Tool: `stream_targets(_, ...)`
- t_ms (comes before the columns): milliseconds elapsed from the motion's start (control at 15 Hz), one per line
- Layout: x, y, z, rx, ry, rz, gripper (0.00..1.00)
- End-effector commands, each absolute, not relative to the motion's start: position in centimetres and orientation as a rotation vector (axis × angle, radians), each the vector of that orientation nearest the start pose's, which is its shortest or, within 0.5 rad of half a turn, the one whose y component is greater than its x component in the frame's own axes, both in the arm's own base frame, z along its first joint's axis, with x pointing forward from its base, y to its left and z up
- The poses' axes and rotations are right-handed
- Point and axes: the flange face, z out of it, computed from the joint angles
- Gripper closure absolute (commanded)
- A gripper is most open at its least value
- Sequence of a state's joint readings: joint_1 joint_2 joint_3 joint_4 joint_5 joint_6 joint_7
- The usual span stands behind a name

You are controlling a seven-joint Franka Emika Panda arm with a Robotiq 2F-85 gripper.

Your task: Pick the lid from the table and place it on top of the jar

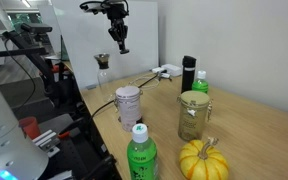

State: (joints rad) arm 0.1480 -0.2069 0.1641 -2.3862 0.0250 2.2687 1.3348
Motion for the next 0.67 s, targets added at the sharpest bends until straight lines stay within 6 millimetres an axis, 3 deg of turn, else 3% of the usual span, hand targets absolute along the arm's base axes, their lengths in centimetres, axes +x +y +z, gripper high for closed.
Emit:
stream_targets(0, 45.2, 14.7, 40.8, -2.678, 1.533, -0.106, 0.98)
stream_targets(600, 44.2, 17.6, 43.8, -2.758, 1.417, -0.041, 0.98)
